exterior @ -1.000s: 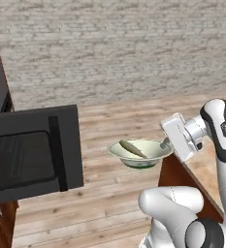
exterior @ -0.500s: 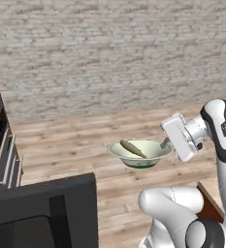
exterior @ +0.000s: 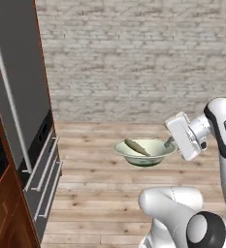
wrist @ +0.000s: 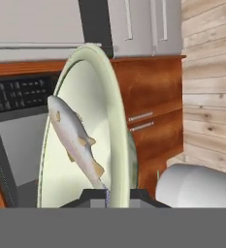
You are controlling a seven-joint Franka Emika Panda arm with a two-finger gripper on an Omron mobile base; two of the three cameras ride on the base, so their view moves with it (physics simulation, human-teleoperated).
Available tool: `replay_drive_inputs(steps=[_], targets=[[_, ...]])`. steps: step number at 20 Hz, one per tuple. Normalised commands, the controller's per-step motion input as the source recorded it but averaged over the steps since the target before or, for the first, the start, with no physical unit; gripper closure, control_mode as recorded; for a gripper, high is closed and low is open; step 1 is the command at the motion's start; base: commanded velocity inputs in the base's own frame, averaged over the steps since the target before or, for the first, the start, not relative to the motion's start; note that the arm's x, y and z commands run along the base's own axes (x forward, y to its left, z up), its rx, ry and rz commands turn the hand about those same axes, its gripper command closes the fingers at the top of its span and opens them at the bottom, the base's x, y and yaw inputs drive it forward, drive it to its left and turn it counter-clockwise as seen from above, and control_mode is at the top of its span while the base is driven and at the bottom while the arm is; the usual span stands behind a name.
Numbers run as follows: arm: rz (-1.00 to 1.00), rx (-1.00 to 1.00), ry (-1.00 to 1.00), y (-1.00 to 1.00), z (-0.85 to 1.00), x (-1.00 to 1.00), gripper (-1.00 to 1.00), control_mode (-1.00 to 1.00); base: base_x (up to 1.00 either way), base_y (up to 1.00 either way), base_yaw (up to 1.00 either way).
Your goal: Remove the pear from the bowl and place it on the small plate. Then place the bowl with only the fish in the microwave, close the door, and press the start button to microwave the fish.
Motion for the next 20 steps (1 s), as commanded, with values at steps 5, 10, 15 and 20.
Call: replay_drive_inputs(steps=[5, 10, 15, 20], targets=[[0.00, 0.00, 0.00, 0.00, 0.00, 0.00, 1.00, 1.00, 0.72, 0.01, 0.81], [0.00, 0.00, 0.00, 0.00, 0.00, 0.00, 1.00, 1.00, 0.56, 0.00, 0.87], [0.00, 0.00, 0.00, 0.00, 0.00, 0.00, 1.00, 1.00, 0.47, 0.00, 0.90], [0.00, 0.00, 0.00, 0.00, 0.00, 0.00, 1.00, 1.00, 0.50, 0.01, 0.87]])
